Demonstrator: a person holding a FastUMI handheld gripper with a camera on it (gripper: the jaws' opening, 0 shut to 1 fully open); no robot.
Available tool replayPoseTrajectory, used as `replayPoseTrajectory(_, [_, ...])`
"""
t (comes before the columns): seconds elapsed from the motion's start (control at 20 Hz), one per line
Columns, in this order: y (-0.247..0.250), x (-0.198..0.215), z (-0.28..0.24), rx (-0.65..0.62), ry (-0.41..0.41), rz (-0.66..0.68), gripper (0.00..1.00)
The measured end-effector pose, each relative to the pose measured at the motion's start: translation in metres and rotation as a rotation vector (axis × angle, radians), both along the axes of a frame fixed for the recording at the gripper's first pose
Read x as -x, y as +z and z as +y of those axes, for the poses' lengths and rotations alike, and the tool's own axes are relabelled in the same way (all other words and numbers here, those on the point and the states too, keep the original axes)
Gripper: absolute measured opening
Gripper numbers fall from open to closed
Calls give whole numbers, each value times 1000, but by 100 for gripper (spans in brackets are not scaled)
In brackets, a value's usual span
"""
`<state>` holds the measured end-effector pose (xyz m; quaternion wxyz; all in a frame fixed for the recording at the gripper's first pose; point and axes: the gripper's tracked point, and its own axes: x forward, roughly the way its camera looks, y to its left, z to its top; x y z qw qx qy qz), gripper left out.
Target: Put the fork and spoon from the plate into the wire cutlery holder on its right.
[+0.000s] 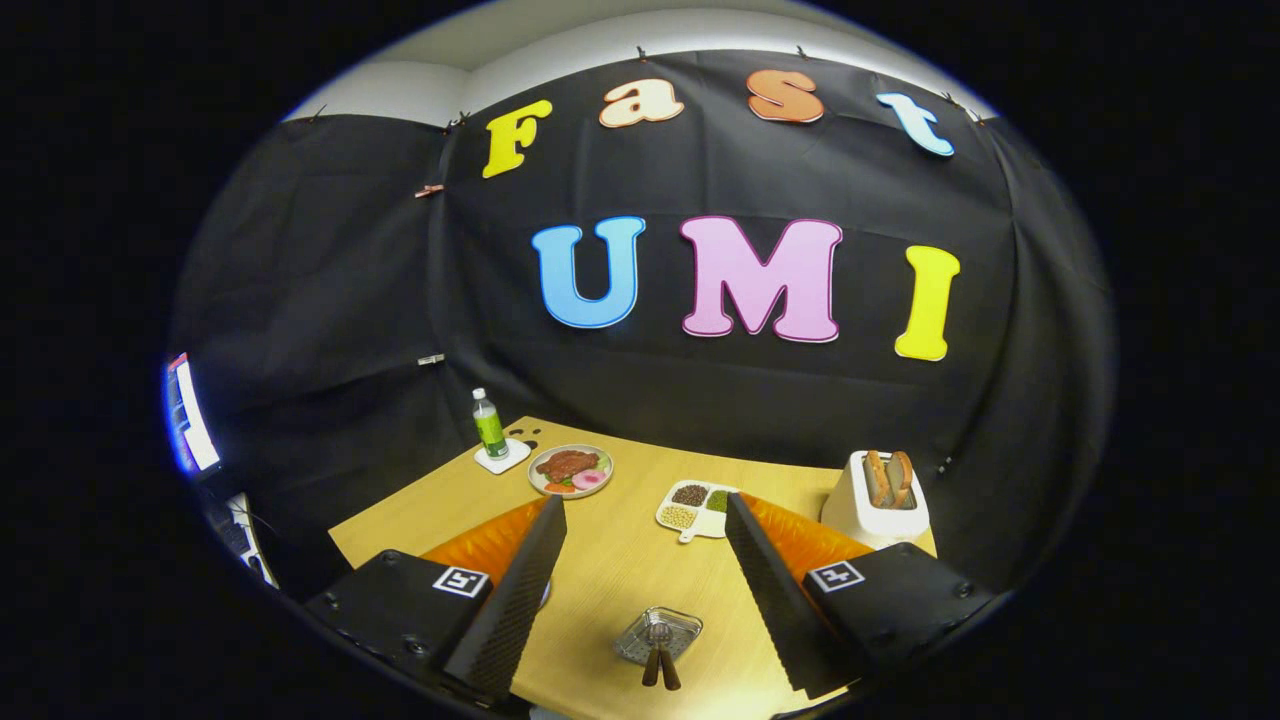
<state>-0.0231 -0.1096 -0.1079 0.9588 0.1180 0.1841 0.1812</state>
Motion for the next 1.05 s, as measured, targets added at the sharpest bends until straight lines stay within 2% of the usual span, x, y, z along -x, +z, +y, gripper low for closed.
replayPoseTrajectory(0.3, [-10, -11, 2, -13, 34, 7, 100])
replayPoseTrajectory(0.85, [-21, -31, -22, -8, -18, 28, 99])
replayPoseTrajectory(1.05, [-22, -28, -17, 8, -9, 31, 99])
